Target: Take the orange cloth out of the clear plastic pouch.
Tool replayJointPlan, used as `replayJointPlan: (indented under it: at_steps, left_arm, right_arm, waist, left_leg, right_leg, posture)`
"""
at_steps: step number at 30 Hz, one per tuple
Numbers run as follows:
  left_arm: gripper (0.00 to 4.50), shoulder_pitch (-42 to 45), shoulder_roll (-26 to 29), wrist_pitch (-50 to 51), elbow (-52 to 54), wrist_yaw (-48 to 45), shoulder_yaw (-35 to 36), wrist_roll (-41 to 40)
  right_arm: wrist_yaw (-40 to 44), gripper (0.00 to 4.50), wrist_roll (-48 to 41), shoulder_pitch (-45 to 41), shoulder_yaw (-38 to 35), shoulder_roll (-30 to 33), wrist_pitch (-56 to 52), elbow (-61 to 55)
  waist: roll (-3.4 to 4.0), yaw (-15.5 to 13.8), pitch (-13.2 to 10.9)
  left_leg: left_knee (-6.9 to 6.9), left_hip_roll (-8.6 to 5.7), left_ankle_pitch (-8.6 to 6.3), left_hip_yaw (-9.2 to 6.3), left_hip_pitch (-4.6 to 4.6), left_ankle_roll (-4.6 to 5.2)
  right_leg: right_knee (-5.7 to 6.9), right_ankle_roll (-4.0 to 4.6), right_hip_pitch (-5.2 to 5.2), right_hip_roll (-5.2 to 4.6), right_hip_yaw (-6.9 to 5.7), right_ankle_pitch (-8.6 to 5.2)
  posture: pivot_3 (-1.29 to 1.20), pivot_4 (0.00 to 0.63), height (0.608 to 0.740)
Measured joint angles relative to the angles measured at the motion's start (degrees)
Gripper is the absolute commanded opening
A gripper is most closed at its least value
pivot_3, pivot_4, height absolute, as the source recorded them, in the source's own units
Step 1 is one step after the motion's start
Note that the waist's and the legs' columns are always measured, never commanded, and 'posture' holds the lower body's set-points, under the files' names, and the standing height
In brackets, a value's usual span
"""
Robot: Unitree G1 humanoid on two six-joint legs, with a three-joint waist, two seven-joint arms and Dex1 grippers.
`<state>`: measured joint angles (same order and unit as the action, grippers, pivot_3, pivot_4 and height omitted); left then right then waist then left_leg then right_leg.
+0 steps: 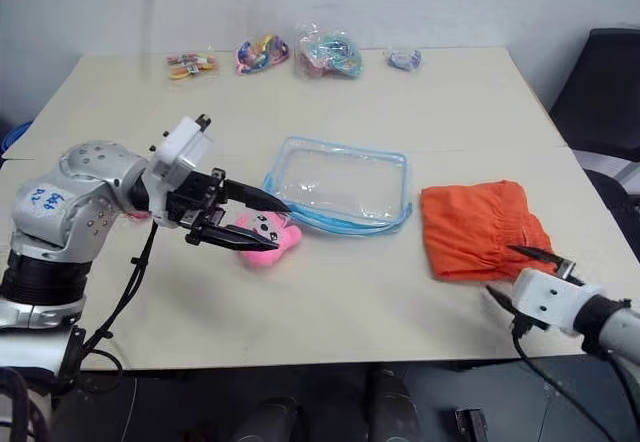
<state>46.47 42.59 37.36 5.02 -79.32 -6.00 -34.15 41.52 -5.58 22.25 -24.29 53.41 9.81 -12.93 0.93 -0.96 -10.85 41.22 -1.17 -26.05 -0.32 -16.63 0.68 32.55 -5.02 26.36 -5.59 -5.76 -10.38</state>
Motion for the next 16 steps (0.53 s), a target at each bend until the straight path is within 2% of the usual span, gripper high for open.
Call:
replayJointPlan:
  at_steps: [6, 8, 11, 13, 16]
  left_arm:
    - [2.88, 0.66, -0.77, -3.75, -4.22, -2.80, -1.39, 2.04]
    - [2.88, 0.75, -0.97, -4.88, -5.58, -3.85, -1.47, 2.32]
    - [2.88, 0.90, -1.53, -5.02, -6.15, -4.37, -1.45, 2.34]
    - [2.88, 1.24, -1.94, -5.02, -6.25, -4.56, -1.44, 2.33]
    - [2.88, 1.64, -2.52, -5.42, -6.26, -4.64, -1.42, 2.36]
  right_arm:
    - [6.35, 3.71, -19.52, 13.98, -19.07, -5.36, -21.74, -14.15]
    - [9.03, 3.71, -27.56, 19.83, -28.71, -8.22, -29.86, -15.28]
    - [10.76, 3.71, -34.84, 23.95, -37.59, -10.02, -37.37, -14.49]
    - [12.86, 3.71, -38.77, 25.99, -41.38, -11.12, -40.02, -14.42]
    - [14.93, 3.71, -41.50, 28.11, -43.31, -12.17, -41.75, -15.37]
  waist:
    - [0.00, -0.78, 0.02]
    - [0.01, -1.03, 0.02]
    - [0.00, -0.72, 0.02]
    - [-0.01, -0.60, 0.01]
    - [0.00, -0.36, 0.01]
  left_leg:
    - [0.02, -0.01, -0.02, -0.05, -0.01, 0.07]
    - [-0.01, -0.02, -0.08, -0.11, -0.01, 0.17]
    - [-0.02, -0.01, -0.19, -0.24, 0.15, 0.37]
    - [-0.04, -0.01, -0.23, -0.45, 0.26, 0.45]
    - [-0.12, -0.01, -0.27, -0.40, 0.42, 0.52]
  right_leg:
    - [-0.07, -0.02, -0.10, 0.04, 0.00, 0.02]
    - [-0.14, -0.02, -0.16, 0.06, 0.00, 0.02]
    - [-0.20, -0.05, -0.32, 0.04, 0.09, 0.03]
    - [-0.27, -0.07, -0.43, 0.05, 0.13, 0.04]
    - [-0.31, -0.10, -0.51, 0.07, 0.25, 0.06]
  posture:
    - [0.00, 0.150, 0.740]
    - [0.00, 0.150, 0.740]
    - [0.00, 0.150, 0.740]
    - [0.00, 0.150, 0.740]
    - [0.00, 0.150, 0.740]
